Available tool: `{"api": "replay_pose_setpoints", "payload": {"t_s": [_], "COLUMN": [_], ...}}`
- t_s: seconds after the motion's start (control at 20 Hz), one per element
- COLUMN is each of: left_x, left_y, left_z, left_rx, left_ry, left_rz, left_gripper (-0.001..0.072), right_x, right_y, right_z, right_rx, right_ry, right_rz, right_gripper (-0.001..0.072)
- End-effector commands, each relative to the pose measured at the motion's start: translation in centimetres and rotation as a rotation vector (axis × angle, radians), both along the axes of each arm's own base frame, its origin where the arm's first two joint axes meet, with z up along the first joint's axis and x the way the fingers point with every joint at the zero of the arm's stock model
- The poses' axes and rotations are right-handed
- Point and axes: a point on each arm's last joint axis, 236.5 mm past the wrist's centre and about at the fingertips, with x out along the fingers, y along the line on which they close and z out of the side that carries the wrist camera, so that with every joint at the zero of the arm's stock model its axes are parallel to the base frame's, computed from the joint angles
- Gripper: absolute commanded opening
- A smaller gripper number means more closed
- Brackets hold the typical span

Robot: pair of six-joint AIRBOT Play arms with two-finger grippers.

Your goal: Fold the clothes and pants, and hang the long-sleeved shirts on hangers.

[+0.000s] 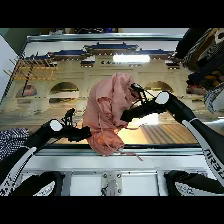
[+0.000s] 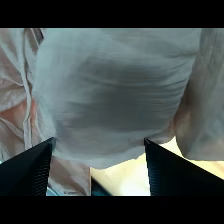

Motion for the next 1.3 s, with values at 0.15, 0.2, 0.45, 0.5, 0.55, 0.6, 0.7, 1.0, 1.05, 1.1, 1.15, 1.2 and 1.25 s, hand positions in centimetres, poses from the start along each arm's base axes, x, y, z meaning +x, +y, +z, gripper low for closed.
{"api": "replay_pose_setpoints", "payload": {"t_s": [0.15,0.2,0.45,0.5,0.55,0.6,0.7,1.0,1.05,1.1,1.15,1.2,1.25], "left_x": [1.0,1.7,10.0,11.0,11.0,9.9,5.8,-4.5,-4.0,-2.6,-0.9,1.7,4.6], "left_y": [-0.3,0.1,5.5,6.9,8.1,8.8,9.2,9.5,9.5,9.5,9.6,9.6,9.7], "left_z": [0.9,1.6,19.5,25.9,33.1,40.4,51.9,69.1,69.8,70.0,69.8,69.0,67.7], "left_rx": [0.013,0.038,0.085,0.084,0.084,0.079,0.078,0.101,0.106,0.109,0.112,0.116,0.119], "left_ry": [-0.047,-0.077,-0.477,-0.62,-0.791,-0.965,-1.262,-1.788,-1.801,-1.79,-1.765,-1.719,-1.662], "left_rz": [-0.03,-0.063,0.0,0.045,0.089,0.124,0.161,0.2,0.197,0.192,0.185,0.174,0.163], "left_gripper": [0.0005,0.0005,0.0005,0.0005,0.0005,0.0005,0.0005,0.0005,0.0005,0.0005,0.0005,0.0005,0.0005], "right_x": [0.2,0.3,3.9,3.8,3.0,1.9,-1.8,-12.3,-12.6,-12.0,-10.8,-8.7,-6.2], "right_y": [1.0,0.9,-2.7,-3.8,-4.9,-5.9,-7.7,-12.1,-12.7,-13.4,-14.1,-14.7,-15.6], "right_z": [-1.1,-0.7,14.9,20.3,26.4,31.9,42.2,60.6,61.4,61.2,60.3,58.4,55.9], "right_rx": [-0.018,-0.015,0.057,0.079,0.105,0.136,0.204,0.448,0.468,0.468,0.445,0.392,0.311], "right_ry": [-0.005,-0.015,-0.339,-0.445,-0.571,-0.688,-0.924,-1.463,-1.481,-1.457,-1.409,-1.329,-1.242], "right_rz": [-0.009,-0.012,-0.044,-0.05,-0.072,-0.108,-0.178,-0.389,-0.426,-0.471,-0.516,-0.564,-0.609], "right_gripper": [0.0009,0.0009,0.0007,0.0007,0.0007,0.0007,0.0007,0.0006,0.0007,0.0006,0.0006,0.0006,0.0006]}}
